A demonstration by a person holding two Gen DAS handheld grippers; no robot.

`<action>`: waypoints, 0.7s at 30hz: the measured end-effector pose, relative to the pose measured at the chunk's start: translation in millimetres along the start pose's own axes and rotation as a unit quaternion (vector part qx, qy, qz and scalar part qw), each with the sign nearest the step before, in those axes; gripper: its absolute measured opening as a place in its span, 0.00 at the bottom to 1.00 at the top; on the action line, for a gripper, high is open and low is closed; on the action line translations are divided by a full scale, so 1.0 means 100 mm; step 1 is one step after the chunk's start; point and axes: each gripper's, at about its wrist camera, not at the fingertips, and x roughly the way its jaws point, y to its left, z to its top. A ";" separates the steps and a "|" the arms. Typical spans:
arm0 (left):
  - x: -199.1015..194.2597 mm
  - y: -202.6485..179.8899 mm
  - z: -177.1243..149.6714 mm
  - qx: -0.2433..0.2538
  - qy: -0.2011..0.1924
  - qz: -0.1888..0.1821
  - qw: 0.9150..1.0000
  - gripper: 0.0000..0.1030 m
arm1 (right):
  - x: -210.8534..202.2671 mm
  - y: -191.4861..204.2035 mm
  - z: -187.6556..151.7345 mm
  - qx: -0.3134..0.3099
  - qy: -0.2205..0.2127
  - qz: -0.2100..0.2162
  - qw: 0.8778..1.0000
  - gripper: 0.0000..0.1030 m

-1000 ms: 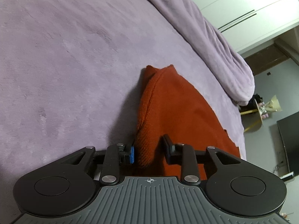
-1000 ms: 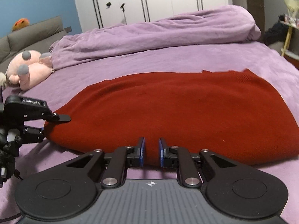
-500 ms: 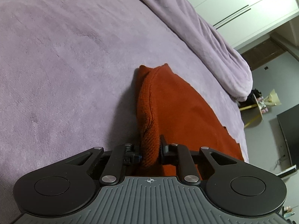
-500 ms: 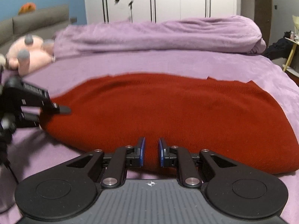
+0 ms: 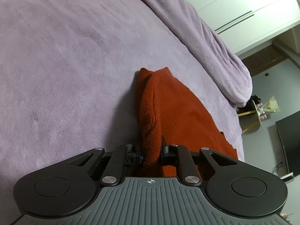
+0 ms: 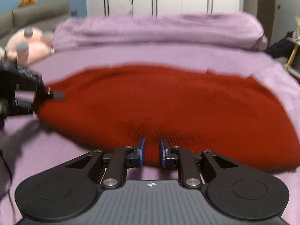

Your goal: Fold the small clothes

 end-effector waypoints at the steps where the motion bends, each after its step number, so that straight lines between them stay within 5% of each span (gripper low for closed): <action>1: -0.01 0.00 0.00 -0.003 -0.001 -0.002 1.000 0.16 | -0.02 -0.01 0.01 -0.004 -0.005 0.002 1.000 0.17; 5: -0.09 -0.09 0.04 0.002 -0.005 -0.019 1.000 0.15 | -0.22 -0.18 0.05 0.042 -0.039 0.021 0.998 0.18; 14: -0.16 -0.95 0.00 0.100 -0.017 -0.043 0.994 0.14 | -0.61 -0.77 -0.11 0.113 -0.089 -0.024 0.989 0.18; 21: 0.39 -1.91 -0.66 0.273 0.027 -0.026 0.961 0.14 | -0.69 -1.10 -0.24 0.175 -0.091 -0.041 0.979 0.18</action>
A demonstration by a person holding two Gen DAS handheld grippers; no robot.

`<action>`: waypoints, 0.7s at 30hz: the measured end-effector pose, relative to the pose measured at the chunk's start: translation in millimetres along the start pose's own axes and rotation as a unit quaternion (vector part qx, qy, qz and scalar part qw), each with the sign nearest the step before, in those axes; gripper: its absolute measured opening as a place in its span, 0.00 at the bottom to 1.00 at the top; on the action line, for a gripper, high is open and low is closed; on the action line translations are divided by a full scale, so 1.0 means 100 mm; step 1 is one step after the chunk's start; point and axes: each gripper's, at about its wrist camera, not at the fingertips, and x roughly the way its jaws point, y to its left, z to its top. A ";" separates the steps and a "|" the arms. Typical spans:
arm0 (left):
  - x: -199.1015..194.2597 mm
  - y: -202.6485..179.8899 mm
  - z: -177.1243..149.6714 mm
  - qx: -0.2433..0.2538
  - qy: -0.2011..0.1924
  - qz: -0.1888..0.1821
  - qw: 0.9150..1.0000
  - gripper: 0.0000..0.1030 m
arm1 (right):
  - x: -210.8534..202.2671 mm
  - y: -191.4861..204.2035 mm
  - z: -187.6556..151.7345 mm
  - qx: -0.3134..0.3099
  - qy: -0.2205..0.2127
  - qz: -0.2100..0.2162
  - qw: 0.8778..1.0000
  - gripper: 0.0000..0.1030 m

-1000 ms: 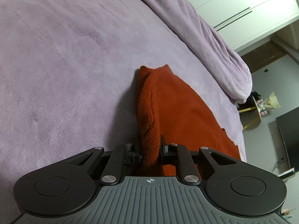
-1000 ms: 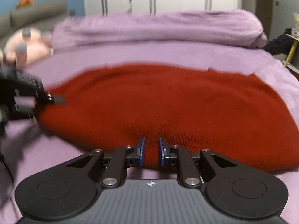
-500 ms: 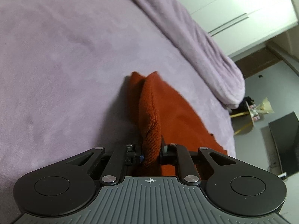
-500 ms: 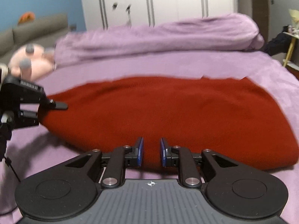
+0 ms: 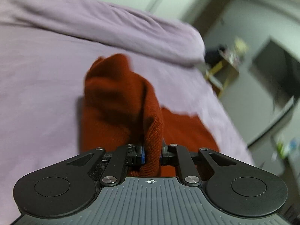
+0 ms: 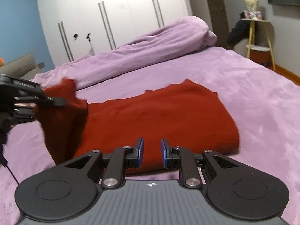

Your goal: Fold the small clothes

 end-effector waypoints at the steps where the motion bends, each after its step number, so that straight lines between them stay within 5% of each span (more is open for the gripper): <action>1: 0.14 -0.10 -0.07 0.015 0.015 0.006 1.000 0.14 | 0.01 -0.03 0.00 0.004 0.003 -0.001 1.000 0.18; 3: 0.35 -0.21 -0.21 0.029 0.041 0.015 0.999 0.16 | 0.04 -0.08 0.01 0.008 0.011 -0.004 1.000 0.18; 5: 0.44 -0.25 -0.34 0.032 0.051 0.011 0.998 0.29 | 0.05 -0.12 0.01 0.007 0.019 -0.004 1.000 0.18; 11: -0.24 -0.18 -0.34 0.025 -0.002 -0.036 0.999 0.41 | 0.03 -0.24 0.07 0.021 0.029 0.010 0.999 0.18; 15: -0.48 0.09 -0.28 0.002 -0.035 0.022 0.999 0.44 | 0.12 -0.17 0.21 0.045 0.030 0.049 0.997 0.18; 17: -0.42 0.27 -0.29 -0.021 -0.019 0.061 0.998 0.43 | 0.20 -0.05 0.32 0.045 0.025 0.076 0.996 0.18; 21: -0.25 0.40 -0.39 -0.031 0.014 0.069 0.997 0.43 | 0.49 0.27 0.53 0.016 0.025 0.116 0.993 0.17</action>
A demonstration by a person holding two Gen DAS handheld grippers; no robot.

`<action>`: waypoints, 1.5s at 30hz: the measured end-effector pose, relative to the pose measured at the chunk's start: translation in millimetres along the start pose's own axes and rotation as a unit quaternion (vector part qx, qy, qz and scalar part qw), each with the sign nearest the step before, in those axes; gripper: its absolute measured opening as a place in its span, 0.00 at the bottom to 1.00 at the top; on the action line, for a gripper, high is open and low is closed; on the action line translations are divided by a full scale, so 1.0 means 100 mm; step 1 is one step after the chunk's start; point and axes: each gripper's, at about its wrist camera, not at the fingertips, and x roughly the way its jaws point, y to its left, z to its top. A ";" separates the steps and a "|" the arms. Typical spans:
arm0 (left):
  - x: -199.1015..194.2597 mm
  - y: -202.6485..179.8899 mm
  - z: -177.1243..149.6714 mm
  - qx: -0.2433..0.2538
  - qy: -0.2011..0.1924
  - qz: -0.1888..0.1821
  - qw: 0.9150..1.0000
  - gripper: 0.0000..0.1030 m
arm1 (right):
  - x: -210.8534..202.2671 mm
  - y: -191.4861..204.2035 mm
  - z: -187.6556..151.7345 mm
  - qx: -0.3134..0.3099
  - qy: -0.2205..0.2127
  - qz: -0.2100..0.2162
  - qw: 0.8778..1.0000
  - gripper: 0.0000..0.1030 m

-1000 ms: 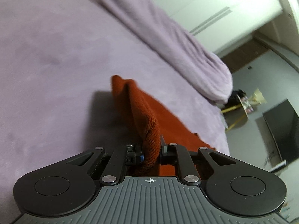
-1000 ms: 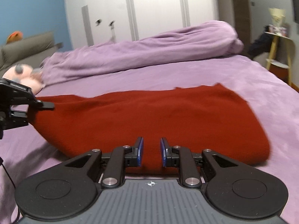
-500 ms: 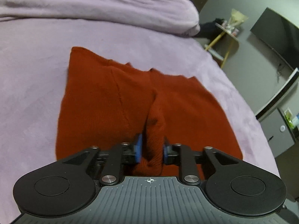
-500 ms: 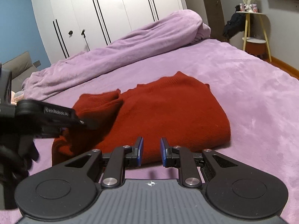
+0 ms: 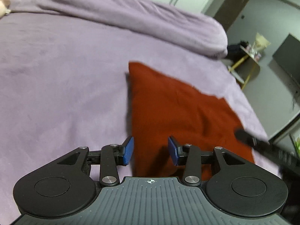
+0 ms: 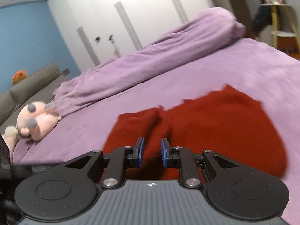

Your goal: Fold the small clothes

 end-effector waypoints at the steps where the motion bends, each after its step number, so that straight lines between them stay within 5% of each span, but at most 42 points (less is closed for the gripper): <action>1: 0.03 -0.01 -0.04 0.010 0.005 0.005 1.000 0.43 | 0.11 0.04 0.03 -0.005 0.010 0.003 1.000 0.17; 6: 0.14 -0.06 -0.15 0.033 0.019 0.000 0.999 0.44 | 0.62 -0.09 -0.17 -0.027 0.129 -0.045 0.990 0.07; 10: 0.16 0.00 -0.17 0.031 0.022 -0.008 0.999 0.45 | 0.56 -0.26 -0.14 -0.007 0.126 -0.013 0.992 0.07; 14: 0.15 0.06 -0.19 0.009 0.023 -0.017 1.000 0.46 | 0.55 -0.41 0.09 0.086 0.105 0.047 0.990 0.38; 20: 0.17 0.02 -0.19 0.009 0.027 -0.015 0.999 0.46 | 0.98 -0.46 0.17 0.159 0.137 0.101 0.973 0.37; 23: 0.17 0.02 -0.19 0.008 0.028 -0.015 0.999 0.46 | 1.11 -0.43 0.15 0.175 0.142 0.115 0.968 0.24; 27: 0.16 0.00 -0.18 0.007 0.030 -0.012 0.999 0.46 | 1.18 -0.38 0.14 0.154 0.148 0.097 0.972 0.06; 34: -0.05 0.04 -0.03 -0.028 0.015 -0.021 0.999 0.46 | 0.66 -0.17 0.41 0.034 0.092 0.032 0.995 0.05; 39: 0.25 0.01 -0.08 -0.039 0.061 -0.021 0.997 0.50 | 1.02 -0.36 0.13 0.028 0.162 -0.012 0.986 0.06; 41: 0.27 0.03 -0.09 -0.044 0.062 -0.026 0.997 0.50 | 0.93 -0.43 0.16 0.043 0.140 0.005 0.989 0.12; 45: 0.29 0.06 -0.09 -0.042 0.059 -0.023 0.997 0.51 | 0.72 -0.72 0.27 0.100 0.107 0.023 0.989 0.39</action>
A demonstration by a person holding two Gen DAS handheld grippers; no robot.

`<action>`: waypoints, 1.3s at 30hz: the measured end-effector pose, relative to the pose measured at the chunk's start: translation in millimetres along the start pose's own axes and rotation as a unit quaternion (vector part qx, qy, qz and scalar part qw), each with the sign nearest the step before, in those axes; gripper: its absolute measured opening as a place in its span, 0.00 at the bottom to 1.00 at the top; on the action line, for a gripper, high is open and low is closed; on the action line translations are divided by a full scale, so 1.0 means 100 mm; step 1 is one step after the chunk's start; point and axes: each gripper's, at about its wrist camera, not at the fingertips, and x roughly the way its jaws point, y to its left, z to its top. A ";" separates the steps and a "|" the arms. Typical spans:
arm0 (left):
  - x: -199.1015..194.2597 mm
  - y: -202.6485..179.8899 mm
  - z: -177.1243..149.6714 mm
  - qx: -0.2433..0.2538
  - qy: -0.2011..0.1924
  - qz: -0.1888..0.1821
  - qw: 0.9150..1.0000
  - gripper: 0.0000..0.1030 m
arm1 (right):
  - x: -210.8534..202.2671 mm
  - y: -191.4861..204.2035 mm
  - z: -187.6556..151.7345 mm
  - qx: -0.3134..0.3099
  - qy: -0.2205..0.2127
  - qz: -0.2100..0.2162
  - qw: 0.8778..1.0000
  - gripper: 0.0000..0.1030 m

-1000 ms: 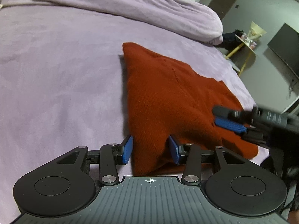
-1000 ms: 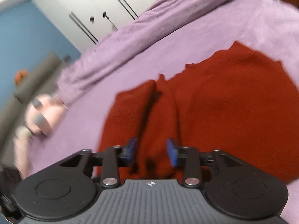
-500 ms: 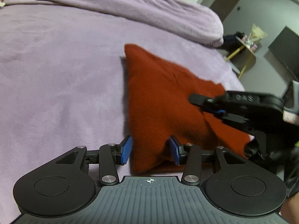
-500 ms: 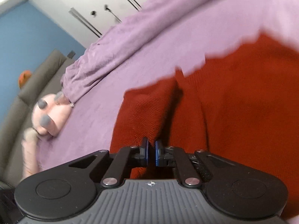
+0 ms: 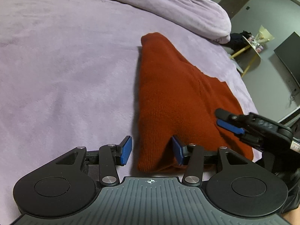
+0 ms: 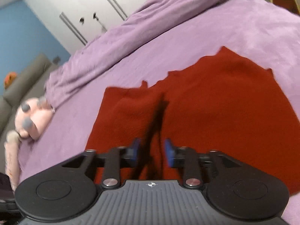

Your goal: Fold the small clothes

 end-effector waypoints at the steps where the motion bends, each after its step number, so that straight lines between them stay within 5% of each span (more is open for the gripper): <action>1: 0.01 0.00 0.00 -0.002 0.000 0.000 1.000 0.52 | 0.02 -0.09 0.03 0.027 0.010 0.018 0.999 0.39; 4: 0.01 -0.03 -0.02 0.004 -0.001 0.003 1.000 0.52 | 0.18 -0.30 0.05 0.101 0.044 0.066 0.992 0.39; 10: 0.03 -0.10 -0.06 0.022 0.007 0.011 1.000 0.52 | 0.50 -0.20 0.07 0.125 0.063 0.112 0.984 0.39; 12: 0.01 -0.15 -0.08 0.034 0.007 0.017 0.999 0.52 | 0.50 -0.08 0.08 0.100 0.062 0.103 0.988 0.23; 16: -0.10 -0.27 -0.21 0.068 0.011 0.027 0.997 0.52 | 0.36 0.24 0.13 -0.022 0.035 0.046 0.998 0.12; 23: 0.06 -0.38 -0.32 0.088 0.019 0.072 0.993 0.49 | 0.22 0.63 0.06 -0.154 0.010 -0.028 0.988 0.11; 28: 0.12 -0.46 -0.25 0.074 0.007 0.089 0.993 0.49 | 0.30 0.85 -0.07 -0.268 0.010 -0.111 0.957 0.10; 34: 0.09 -0.55 -0.27 0.082 -0.008 0.100 0.992 0.57 | -0.26 0.94 0.03 -0.346 -0.109 -0.177 0.915 0.10; 39: 0.11 -0.73 -0.30 0.097 -0.014 0.092 0.991 0.61 | -0.41 0.44 0.07 -0.319 -0.095 -0.230 0.915 0.10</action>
